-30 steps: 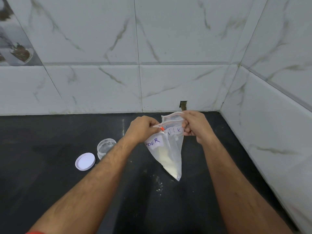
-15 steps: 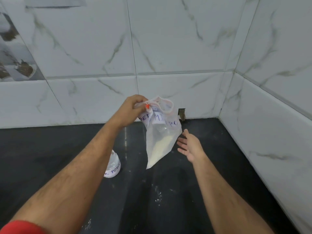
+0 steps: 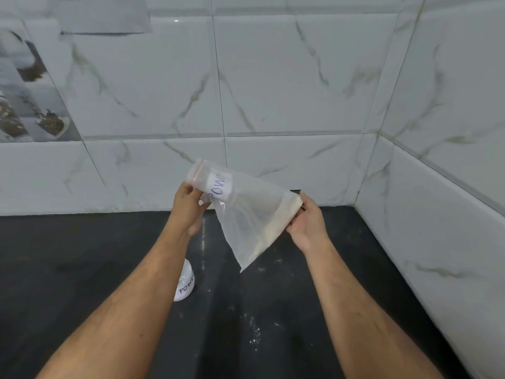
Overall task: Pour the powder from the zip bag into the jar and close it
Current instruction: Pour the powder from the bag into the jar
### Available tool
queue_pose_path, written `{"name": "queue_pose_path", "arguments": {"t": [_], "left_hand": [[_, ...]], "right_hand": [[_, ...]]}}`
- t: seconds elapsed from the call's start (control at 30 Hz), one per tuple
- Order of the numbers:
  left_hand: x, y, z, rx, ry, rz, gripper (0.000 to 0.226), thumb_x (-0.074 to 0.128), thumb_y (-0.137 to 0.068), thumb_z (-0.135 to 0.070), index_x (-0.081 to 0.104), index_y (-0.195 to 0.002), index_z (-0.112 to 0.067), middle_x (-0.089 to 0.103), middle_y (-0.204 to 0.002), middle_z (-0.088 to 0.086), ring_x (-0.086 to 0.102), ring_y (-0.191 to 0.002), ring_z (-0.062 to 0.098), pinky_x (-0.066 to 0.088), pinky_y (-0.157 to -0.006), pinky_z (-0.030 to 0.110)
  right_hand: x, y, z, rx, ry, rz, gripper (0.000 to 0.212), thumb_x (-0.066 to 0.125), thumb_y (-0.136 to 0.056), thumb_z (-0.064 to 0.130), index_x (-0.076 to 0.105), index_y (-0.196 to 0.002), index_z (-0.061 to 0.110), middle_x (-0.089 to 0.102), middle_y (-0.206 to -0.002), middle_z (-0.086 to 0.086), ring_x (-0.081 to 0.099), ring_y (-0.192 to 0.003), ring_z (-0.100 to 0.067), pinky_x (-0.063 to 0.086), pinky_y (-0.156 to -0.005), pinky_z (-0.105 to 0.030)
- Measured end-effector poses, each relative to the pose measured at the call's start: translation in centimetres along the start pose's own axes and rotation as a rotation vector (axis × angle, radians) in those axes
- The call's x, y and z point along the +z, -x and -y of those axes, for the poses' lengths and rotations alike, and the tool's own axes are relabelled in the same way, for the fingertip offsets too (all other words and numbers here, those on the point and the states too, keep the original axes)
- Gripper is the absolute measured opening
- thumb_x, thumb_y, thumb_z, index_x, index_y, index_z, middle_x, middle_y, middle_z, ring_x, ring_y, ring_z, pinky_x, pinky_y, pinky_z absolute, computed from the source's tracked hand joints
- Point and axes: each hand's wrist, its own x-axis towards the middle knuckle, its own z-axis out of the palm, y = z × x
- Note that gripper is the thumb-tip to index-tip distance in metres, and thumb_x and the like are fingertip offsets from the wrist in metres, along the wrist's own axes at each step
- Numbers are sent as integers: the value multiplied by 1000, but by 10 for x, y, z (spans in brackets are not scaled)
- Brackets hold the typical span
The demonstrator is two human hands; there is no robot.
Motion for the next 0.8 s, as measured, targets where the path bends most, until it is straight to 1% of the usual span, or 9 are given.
{"name": "queue_pose_path", "arguments": {"t": [0.07,0.17,0.27,0.37,0.43,0.53,0.67,0.73,0.8], "left_hand": [[2,0,1,-37,120,-16,35,45,-97,1,62,-110,-27,63,-91,1,56,-77,17,49,-69,31],[12,0,-2,-168,340,3,14,56,-97,-19,54,-84,-23,46,-74,-1,44,-69,17,41,-63,31],[20,-1,1,-302,471,-13,25,67,-89,-42,52,-77,-25,49,-72,-5,54,-66,15,45,-66,31],[22,-1,4,-358,546,-44,23,62,-92,-31,50,-74,-24,46,-70,-7,55,-55,13,48,-54,22],[23,-1,2,-352,517,-63,21,60,-93,-27,51,-74,-24,47,-70,-6,54,-57,14,48,-56,23],[23,-1,-1,-315,479,-69,25,57,-94,-27,51,-70,-24,49,-66,-5,55,-56,15,48,-57,25],[20,-1,2,-297,469,-58,31,58,-92,-28,52,-62,-24,49,-60,-5,54,-51,15,47,-55,25],[14,-3,2,-267,431,-37,25,58,-93,-27,50,-70,-24,48,-66,-3,52,-60,17,44,-62,30],[3,-6,5,-153,257,-31,16,53,-94,-19,51,-79,-22,49,-74,0,49,-69,18,40,-65,34]], "right_hand": [[4,1,0,-6,13,34,49,53,-97,54,59,-121,13,67,-122,-9,65,-112,-28,53,-90,-46],[5,3,-9,-6,177,101,61,45,-94,67,58,-125,16,73,-116,-8,70,-108,-26,54,-82,-44],[3,7,-25,-10,334,170,62,42,-94,68,59,-123,16,77,-110,-5,74,-103,-23,56,-81,-43],[-3,10,-40,-23,384,179,44,58,-95,51,65,-117,13,75,-115,-7,74,-104,-25,59,-79,-43],[-8,12,-42,-46,379,174,25,67,-93,36,69,-108,15,75,-114,-8,73,-102,-25,59,-77,-40],[-8,14,-37,-105,450,192,7,69,-91,27,73,-94,22,77,-106,-4,72,-93,-19,58,-74,-36],[1,15,-27,-238,697,152,17,68,-91,15,74,-78,22,75,-87,3,68,-83,-12,56,-74,-29],[6,13,-19,-333,826,124,16,65,-89,10,71,-75,12,68,-77,0,61,-75,-10,51,-72,-25],[12,11,-2,-407,873,89,17,62,-88,7,66,-71,8,60,-68,2,53,-64,-5,45,-64,-16]]}}
